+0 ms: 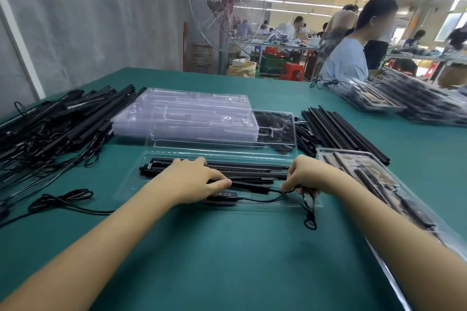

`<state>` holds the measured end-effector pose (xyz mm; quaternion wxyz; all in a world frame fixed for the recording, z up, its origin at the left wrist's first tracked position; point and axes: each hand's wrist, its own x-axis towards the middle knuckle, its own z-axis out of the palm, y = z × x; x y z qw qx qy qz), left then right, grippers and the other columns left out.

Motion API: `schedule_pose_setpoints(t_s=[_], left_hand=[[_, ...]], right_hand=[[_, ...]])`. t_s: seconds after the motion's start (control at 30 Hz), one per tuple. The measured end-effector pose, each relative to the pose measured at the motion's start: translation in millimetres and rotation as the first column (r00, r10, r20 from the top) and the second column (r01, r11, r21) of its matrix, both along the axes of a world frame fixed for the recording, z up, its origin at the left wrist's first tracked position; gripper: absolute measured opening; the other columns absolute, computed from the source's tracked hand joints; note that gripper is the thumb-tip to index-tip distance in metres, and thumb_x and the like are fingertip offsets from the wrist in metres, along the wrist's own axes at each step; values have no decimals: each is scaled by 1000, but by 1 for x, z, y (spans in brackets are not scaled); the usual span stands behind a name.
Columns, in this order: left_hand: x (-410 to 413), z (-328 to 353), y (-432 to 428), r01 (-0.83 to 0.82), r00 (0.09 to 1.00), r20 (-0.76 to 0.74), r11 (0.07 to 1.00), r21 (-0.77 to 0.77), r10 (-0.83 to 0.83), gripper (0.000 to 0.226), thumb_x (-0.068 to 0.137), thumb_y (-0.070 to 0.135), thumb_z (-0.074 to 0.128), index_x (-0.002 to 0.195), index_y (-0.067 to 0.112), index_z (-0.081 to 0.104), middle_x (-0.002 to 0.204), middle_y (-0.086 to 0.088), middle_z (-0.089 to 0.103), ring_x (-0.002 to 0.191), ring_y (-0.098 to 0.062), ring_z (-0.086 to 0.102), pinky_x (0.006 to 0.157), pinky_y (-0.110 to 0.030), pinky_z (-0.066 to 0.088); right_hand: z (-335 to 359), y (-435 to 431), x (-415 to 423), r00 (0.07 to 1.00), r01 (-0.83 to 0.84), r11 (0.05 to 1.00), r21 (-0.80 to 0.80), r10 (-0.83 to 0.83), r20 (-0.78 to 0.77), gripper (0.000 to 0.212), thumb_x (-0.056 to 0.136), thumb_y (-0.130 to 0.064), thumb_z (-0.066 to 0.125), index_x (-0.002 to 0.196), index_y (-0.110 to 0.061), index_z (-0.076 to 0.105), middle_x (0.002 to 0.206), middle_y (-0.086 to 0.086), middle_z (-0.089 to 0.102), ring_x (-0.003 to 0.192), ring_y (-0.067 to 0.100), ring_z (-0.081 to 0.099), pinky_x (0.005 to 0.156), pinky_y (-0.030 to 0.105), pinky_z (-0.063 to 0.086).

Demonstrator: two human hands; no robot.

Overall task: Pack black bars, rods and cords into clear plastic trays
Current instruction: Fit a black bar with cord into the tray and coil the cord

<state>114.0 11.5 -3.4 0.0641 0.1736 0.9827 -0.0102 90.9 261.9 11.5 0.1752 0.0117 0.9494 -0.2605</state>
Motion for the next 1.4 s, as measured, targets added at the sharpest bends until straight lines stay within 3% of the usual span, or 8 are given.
schedule_pose_setpoints(t_s=[0.13, 0.3, 0.43, 0.63, 0.77, 1.0, 1.23, 1.4], left_hand=[[4, 4, 2, -21, 1000, 12, 999, 39, 21, 49, 91, 67, 18, 132, 51, 40, 133, 2, 42, 111, -26, 50, 98, -37, 30], [26, 13, 28, 95, 944, -329, 964, 249, -8, 64, 85, 68, 11, 105, 27, 56, 99, 7, 55, 90, -16, 56, 82, -32, 40], [59, 18, 66, 148, 989, -101, 788, 598, -109, 69, 63, 91, 26, 87, 36, 58, 66, 15, 56, 62, 3, 52, 56, -22, 40], [51, 7, 94, 10, 975, 105, 511, 859, -196, 23, 85, 44, 64, 73, 26, 56, 55, 8, 64, 43, -9, 62, 39, -14, 39], [22, 6, 87, -135, 957, 251, 544, 828, -145, 31, 87, 41, 62, 80, 11, 56, 62, 3, 60, 45, -6, 60, 39, -18, 40], [-16, 9, 85, -92, 987, 158, 744, 662, -18, 38, 90, 39, 60, 69, 12, 43, 53, -2, 56, 28, -6, 45, 32, -12, 32], [-24, 18, 112, 173, 984, -83, 938, 299, -156, 38, 92, 31, 59, 67, 15, 35, 73, 0, 44, 72, -22, 46, 60, -29, 33], [-29, 19, 120, 253, 959, -172, 955, 152, -226, 18, 93, 28, 57, 88, 13, 48, 101, -11, 54, 84, -28, 53, 65, -32, 34]], right_hand=[[-1, -6, -2, 1000, 25, 997, 67, -25, -3, 26, 76, -5, 67, 57, -5, 50, 33, -2, 48, 24, 12, 32, 34, 15, 29], [3, -11, -3, 997, 65, 992, 111, -69, 32, 23, 79, -7, 60, 58, -7, 51, 34, -2, 46, 29, 13, 31, 36, 14, 28], [8, -17, -4, 977, 78, 976, 205, -116, 179, 37, 84, -12, 54, 49, -13, 42, 36, -2, 39, 29, 12, 29, 36, 14, 26], [13, -17, -3, 955, 95, 968, 233, -154, 252, 35, 88, -8, 47, 54, -11, 41, 44, 1, 37, 37, 12, 29, 38, 20, 25], [9, -6, 1, 966, 156, 983, 98, -172, 192, 29, 88, -11, 56, 60, -7, 49, 32, -1, 43, 22, 9, 30, 33, 9, 23], [9, 2, 9, 993, 116, 991, 67, -118, 29, 31, 87, -32, 64, 80, -3, 71, 67, 11, 60, 46, 18, 47, 40, 18, 33], [11, 21, 12, 980, 46, 996, -82, -61, -190, 25, 86, 1, 46, 95, -11, 66, 64, 1, 60, 44, 8, 58, 40, 20, 45], [23, 26, 26, 974, -211, 977, -41, 206, -93, 39, 76, -25, 75, 110, -8, 66, 93, 4, 68, 56, 0, 60, 58, 13, 49]])
